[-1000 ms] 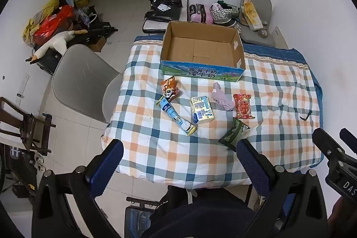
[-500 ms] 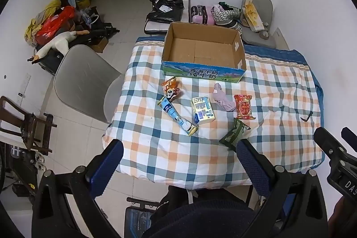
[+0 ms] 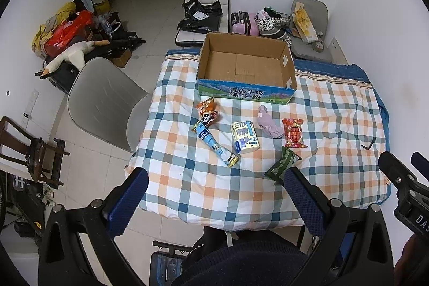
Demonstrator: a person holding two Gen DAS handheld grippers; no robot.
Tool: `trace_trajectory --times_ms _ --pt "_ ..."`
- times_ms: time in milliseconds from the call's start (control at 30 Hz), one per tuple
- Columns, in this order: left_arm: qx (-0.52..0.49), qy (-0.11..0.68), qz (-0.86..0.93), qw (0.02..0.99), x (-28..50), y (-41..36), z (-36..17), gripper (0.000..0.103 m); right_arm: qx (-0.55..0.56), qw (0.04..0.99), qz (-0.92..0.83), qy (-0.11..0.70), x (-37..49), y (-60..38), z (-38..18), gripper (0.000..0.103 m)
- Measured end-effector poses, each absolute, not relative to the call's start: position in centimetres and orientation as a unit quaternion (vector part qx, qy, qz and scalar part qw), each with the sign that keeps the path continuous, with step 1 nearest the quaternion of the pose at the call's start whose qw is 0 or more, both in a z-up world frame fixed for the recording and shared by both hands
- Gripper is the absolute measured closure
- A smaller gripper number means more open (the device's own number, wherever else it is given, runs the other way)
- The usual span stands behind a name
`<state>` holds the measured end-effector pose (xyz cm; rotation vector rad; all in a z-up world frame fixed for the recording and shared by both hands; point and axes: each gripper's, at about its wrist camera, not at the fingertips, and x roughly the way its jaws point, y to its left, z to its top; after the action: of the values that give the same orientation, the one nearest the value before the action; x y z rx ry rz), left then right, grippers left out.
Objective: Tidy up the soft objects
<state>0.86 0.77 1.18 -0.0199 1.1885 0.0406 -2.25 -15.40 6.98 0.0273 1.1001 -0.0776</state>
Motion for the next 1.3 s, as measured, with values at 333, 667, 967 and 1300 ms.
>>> trace_trajectory --times_ms 333,667,967,1300 --pt "-0.011 0.559 0.020 0.829 1.5 0.7 2.1 0.000 0.011 0.854 -0.039 0.519 -1.9 -15.3 7.5 0.000" --pt "-0.011 0.556 0.020 0.831 1.4 0.6 2.1 0.000 0.010 0.856 -0.039 0.516 -2.2 -15.3 7.3 0.000" --pt "-0.013 0.553 0.022 0.833 1.9 0.8 2.9 0.000 0.009 0.857 -0.039 0.514 -2.0 -15.3 7.9 0.000" --pt "-0.013 0.532 0.028 0.846 2.4 0.4 4.4 0.000 0.010 0.861 -0.040 0.507 -0.5 -15.8 9.8 0.000"
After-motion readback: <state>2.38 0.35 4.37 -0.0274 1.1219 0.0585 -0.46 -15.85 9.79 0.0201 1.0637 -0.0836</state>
